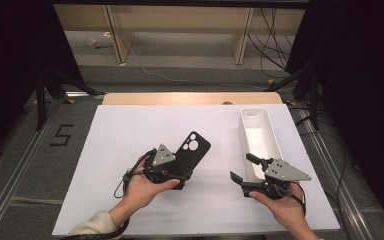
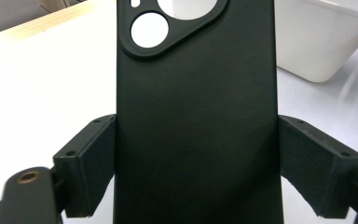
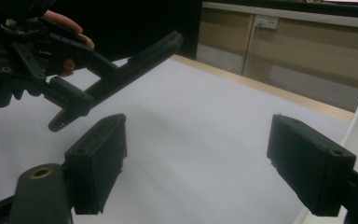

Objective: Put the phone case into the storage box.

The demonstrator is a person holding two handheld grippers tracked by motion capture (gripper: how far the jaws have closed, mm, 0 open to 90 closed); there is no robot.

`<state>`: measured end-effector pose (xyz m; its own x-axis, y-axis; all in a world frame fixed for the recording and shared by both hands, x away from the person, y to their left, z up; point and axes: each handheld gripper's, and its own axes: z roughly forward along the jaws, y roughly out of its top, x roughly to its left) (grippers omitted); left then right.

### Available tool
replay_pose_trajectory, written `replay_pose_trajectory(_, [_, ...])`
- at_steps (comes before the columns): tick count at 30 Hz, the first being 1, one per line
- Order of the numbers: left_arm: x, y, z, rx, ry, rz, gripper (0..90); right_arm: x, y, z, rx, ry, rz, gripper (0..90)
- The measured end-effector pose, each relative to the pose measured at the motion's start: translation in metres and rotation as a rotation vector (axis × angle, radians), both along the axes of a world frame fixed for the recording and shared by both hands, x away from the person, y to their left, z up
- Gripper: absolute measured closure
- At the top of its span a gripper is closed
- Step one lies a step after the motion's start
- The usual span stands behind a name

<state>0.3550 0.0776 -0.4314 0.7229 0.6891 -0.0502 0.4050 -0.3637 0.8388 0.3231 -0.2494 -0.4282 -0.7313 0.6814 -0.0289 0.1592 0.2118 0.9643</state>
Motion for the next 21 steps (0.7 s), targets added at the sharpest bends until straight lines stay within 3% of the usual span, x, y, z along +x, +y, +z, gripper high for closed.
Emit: replay_pose_trajectory(21, [-0.005,-0.011,-0.002,0.012,-0.005,-0.031,16.0,0.024,0.037,0.009,0.02,0.021,0.013,21.8])
